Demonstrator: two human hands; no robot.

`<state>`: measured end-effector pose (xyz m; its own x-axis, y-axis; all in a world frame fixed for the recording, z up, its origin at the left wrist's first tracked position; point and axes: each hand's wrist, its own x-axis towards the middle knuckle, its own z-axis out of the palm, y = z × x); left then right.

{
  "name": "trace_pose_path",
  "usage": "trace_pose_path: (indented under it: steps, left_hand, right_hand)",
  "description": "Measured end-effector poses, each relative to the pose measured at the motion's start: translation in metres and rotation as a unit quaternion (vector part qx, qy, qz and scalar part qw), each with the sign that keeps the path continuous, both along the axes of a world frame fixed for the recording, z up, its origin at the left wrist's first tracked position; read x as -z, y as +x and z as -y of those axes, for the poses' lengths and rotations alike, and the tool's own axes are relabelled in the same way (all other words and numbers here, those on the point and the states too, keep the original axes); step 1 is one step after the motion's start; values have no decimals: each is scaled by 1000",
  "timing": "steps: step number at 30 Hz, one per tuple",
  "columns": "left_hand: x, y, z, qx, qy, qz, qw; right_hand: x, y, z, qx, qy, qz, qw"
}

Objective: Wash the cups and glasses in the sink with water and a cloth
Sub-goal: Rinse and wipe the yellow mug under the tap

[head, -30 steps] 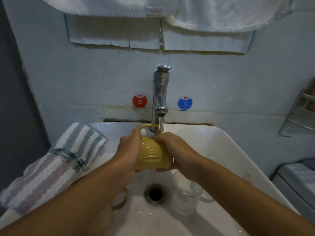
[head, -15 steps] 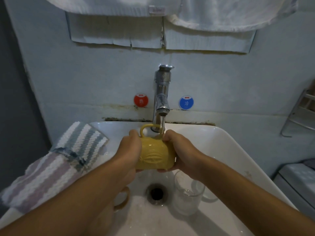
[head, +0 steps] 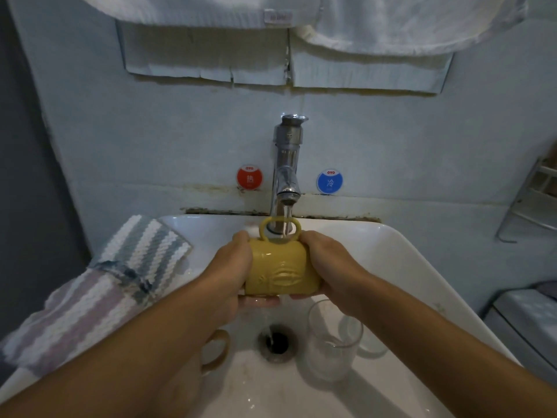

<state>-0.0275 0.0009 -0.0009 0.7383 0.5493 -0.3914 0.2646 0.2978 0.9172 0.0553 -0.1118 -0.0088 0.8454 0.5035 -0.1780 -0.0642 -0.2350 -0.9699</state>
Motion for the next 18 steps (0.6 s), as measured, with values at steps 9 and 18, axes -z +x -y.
trace_pose_path:
  steps: [9,18]
  left_hand:
    - [0,1,-3,-11,-7,-2,1000]
    - [0,0,0,-29,-13,-23,999]
  right_hand:
    - [0,1,2,-48,40,-32,998]
    - [6,1,-2,-47,5,18,999]
